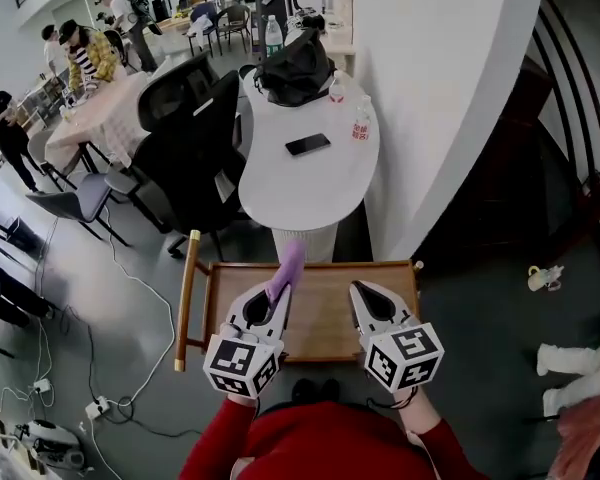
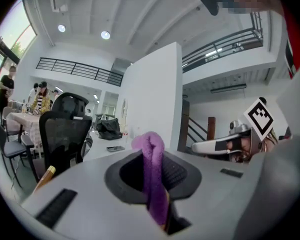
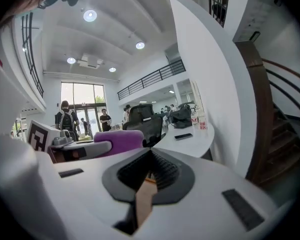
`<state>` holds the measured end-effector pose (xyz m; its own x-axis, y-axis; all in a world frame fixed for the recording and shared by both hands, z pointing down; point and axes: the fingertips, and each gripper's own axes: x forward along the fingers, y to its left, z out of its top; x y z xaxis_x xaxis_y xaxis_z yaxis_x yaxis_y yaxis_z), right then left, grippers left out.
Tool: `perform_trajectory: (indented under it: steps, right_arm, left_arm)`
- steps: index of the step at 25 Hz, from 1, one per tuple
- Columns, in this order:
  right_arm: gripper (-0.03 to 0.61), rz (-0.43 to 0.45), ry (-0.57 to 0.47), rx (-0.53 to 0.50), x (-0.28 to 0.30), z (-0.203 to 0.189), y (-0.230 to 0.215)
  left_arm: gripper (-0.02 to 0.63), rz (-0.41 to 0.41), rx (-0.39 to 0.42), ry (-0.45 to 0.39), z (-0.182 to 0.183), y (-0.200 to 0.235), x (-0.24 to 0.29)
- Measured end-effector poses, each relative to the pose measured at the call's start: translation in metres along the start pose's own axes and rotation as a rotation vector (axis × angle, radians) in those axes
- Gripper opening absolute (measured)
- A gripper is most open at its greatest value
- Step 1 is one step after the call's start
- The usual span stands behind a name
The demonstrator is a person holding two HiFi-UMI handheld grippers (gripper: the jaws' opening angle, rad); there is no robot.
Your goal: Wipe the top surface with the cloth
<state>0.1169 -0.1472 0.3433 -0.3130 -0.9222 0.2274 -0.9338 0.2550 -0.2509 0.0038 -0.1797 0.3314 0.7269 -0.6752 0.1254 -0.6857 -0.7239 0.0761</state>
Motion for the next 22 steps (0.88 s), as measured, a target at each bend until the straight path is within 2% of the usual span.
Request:
perform_trajectory:
  steps: [5, 9, 15, 22]
  right_arm:
    - [0.003, -0.010, -0.074, -0.026, -0.016, 0.021, -0.005]
    - [0.003, -0.035, -0.096, -0.049, -0.023, 0.022, -0.006]
    - [0.003, -0.082, -0.100, -0.083, -0.032, 0.023, -0.009]
    - [0.003, -0.094, -0.082, -0.109, -0.037, 0.018, -0.006]
  left_arm:
    - [0.049, -0.020, 0.060, -0.077, 0.020, -0.021, 0.009]
    - [0.049, -0.061, 0.057, -0.110, 0.027, -0.032, 0.007]
    - [0.049, -0.096, 0.038, -0.109, 0.027, -0.041, 0.009]
    - [0.049, -0.111, 0.040, -0.092, 0.022, -0.048, 0.007]
